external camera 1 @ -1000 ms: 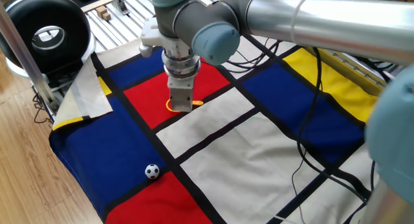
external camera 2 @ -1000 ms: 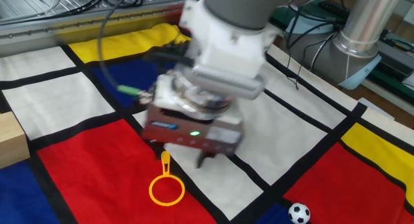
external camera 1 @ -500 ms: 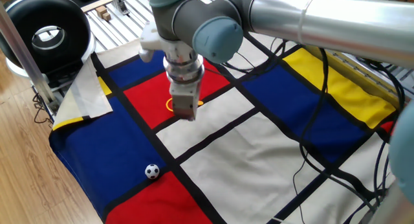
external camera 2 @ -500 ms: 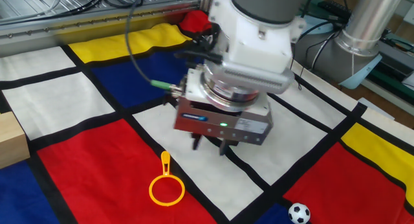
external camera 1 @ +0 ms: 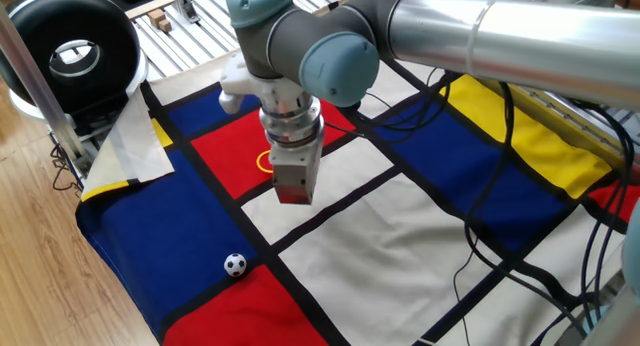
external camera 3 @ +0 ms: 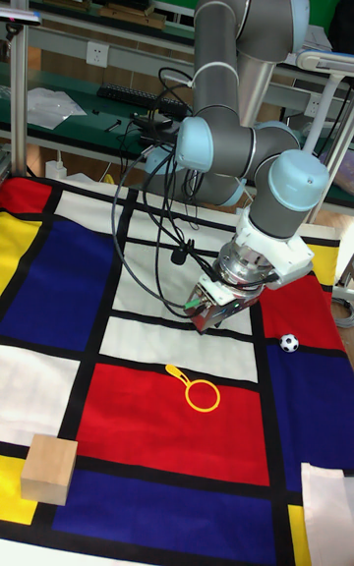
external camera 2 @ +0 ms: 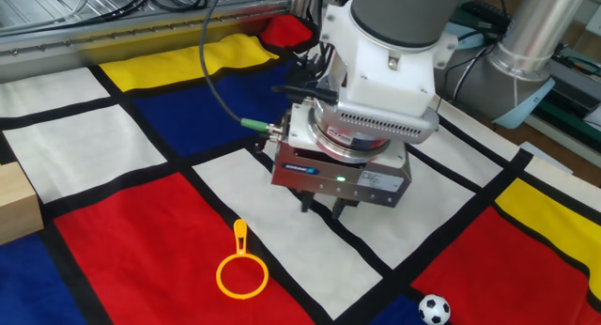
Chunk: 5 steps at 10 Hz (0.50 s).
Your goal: Remove the bubble ring from the ball
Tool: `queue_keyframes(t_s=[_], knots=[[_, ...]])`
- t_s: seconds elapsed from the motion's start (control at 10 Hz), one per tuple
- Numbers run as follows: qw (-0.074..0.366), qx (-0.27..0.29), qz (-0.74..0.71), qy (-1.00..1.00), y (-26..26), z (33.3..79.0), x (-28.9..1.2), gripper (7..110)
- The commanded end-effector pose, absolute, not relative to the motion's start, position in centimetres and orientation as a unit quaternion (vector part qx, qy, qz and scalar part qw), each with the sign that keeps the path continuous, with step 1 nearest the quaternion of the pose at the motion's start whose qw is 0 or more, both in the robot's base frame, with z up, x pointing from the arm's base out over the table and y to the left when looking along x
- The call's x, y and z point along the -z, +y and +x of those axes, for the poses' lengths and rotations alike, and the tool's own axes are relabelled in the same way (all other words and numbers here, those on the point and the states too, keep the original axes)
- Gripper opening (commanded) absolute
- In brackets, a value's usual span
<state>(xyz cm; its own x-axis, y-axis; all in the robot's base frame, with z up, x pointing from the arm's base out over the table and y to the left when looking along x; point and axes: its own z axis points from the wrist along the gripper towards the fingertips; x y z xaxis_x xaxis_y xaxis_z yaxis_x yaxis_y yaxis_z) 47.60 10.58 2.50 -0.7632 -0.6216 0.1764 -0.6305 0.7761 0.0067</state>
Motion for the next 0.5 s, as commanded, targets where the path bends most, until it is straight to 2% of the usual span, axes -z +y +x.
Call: queue_keyframes(t_s=[0.0,0.1,0.2,0.4], knots=[[0.084,-0.017,0.31,-0.947,11.18,47.23,-2.54,22],[0.085,-0.018,0.307,-0.948,11.26,47.11,-2.67,22],[0.087,-0.023,0.305,-0.948,11.09,47.06,-2.79,7],[0.087,-0.027,0.297,-0.951,10.97,47.04,-2.86,7]])
